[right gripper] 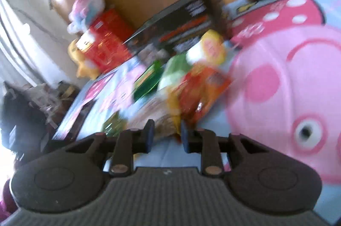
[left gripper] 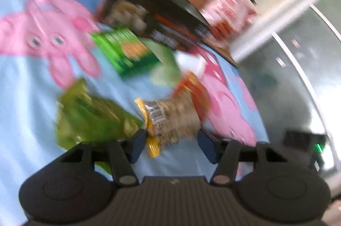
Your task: Organize snacks
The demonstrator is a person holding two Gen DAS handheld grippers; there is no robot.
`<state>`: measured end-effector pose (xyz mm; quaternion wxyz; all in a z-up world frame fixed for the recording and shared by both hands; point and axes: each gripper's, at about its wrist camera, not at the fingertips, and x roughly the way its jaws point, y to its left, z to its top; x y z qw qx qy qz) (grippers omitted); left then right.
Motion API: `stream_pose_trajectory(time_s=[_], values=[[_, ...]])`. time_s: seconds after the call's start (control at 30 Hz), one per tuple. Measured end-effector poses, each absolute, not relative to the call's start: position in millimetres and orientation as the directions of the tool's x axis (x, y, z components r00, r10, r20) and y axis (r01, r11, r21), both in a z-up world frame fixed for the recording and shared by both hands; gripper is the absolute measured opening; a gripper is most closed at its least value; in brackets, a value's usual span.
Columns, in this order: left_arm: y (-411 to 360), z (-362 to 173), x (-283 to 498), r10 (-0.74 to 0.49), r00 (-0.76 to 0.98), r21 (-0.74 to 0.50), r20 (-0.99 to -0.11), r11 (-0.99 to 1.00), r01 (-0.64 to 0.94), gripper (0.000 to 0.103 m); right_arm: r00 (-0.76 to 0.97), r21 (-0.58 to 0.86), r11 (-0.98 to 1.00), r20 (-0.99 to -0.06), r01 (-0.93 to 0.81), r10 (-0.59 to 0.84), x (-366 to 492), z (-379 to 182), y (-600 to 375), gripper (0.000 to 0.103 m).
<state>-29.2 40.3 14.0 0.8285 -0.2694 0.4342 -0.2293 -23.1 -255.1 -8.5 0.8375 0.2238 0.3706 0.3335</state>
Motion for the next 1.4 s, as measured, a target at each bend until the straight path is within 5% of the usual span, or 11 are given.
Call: stream_pose_trajectory(time_s=[0.13, 0.27, 0.4, 0.43, 0.47, 0.53, 0.93, 1.03, 1.13, 1.2, 1.4], values=[[57, 22, -24, -0.627, 0.546, -0.677, -0.556, 0.722, 0.140, 0.061, 0.491, 0.590, 0.663, -0.453, -0.461, 0.744, -41, 1, -254, 0.033], [53, 27, -17, -0.604, 0.551, -0.643, -0.576, 0.751, 0.150, 0.073, 0.533, 0.471, 0.729, -0.497, -0.497, 0.685, -48, 8, -244, 0.048], [40, 20, -8, -0.602, 0.525, -0.613, -0.601, 0.769, 0.180, 0.071, 0.545, 0.363, 0.757, -0.533, -0.543, 0.647, -50, 4, -221, 0.048], [35, 20, -7, -0.599, 0.520, -0.598, -0.610, 0.778, 0.195, 0.067, 0.546, 0.344, 0.757, -0.536, -0.556, 0.644, -50, 4, -216, 0.047], [31, 21, -6, -0.593, 0.518, -0.582, -0.616, 0.786, 0.207, 0.057, 0.544, 0.332, 0.758, -0.541, -0.562, 0.641, -49, 4, -210, 0.036], [29, 20, -3, -0.614, 0.493, -0.596, -0.617, 0.773, 0.217, 0.054, 0.551, 0.290, 0.766, -0.555, -0.573, 0.623, -51, 4, -200, 0.018], [47, 97, 42, -0.605, 0.644, -0.568, -0.467, 0.764, 0.306, 0.055, 0.712, 0.146, 0.806, -0.397, -0.574, 0.579, -16, 61, -180, 0.019], [49, 114, 73, -0.559, 0.709, -0.538, -0.430, 0.790, 0.296, 0.065, 0.751, 0.122, 0.820, -0.345, -0.558, 0.563, 18, 78, -169, 0.023], [54, 115, 94, -0.455, 0.767, -0.493, -0.451, 0.844, 0.211, 0.069, 0.788, 0.104, 0.860, -0.357, -0.499, 0.501, 57, 76, -158, 0.044], [64, 109, 89, -0.478, 0.765, -0.542, -0.431, 0.815, 0.203, 0.069, 0.822, 0.084, 0.896, -0.367, -0.436, 0.435, 67, 72, -163, 0.043], [71, 73, 60, -0.566, 0.702, -0.632, -0.432, 0.745, 0.211, 0.070, 0.800, 0.323, 0.889, -0.407, -0.326, 0.441, 52, 39, -234, 0.044]])
